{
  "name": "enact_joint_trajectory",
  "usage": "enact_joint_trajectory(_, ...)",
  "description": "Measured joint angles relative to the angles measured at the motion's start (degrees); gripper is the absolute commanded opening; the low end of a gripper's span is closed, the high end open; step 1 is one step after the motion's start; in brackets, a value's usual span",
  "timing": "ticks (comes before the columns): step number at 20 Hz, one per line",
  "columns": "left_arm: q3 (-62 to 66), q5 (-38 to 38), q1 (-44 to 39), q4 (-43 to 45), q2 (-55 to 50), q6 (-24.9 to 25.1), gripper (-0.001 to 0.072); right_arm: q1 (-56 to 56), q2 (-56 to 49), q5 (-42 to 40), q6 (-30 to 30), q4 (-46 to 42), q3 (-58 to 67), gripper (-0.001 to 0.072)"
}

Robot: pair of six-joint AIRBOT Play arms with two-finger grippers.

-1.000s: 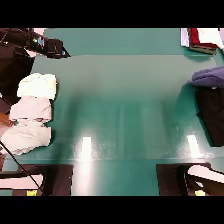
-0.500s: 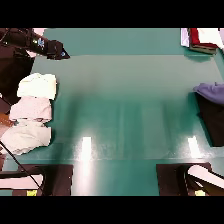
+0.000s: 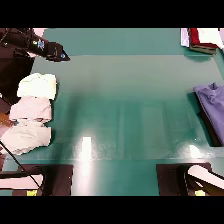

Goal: Fold the shirts.

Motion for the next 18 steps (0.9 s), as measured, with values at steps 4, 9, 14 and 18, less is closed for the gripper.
enact_joint_trajectory(4,0.0,-0.2,0.0,0.0,0.0,0.0,0.0024,5.1,1.3,1.4,1.1,9.9,1.7,0.0318)
enact_joint_trajectory(9,0.0,-0.2,0.0,-0.3,0.0,-0.3,0.0024,17.0,5.3,-2.1,1.4,18.8,2.3,0.0019)
enact_joint_trajectory(14,0.0,1.9,0.0,-0.4,0.0,-0.3,0.0024,29.5,8.1,-6.2,1.2,21.2,2.4,0.0019)
enact_joint_trajectory(18,0.0,2.6,0.0,-0.4,0.0,-0.4,0.0024,35.6,8.6,-7.4,1.1,21.7,2.4,0.0019)
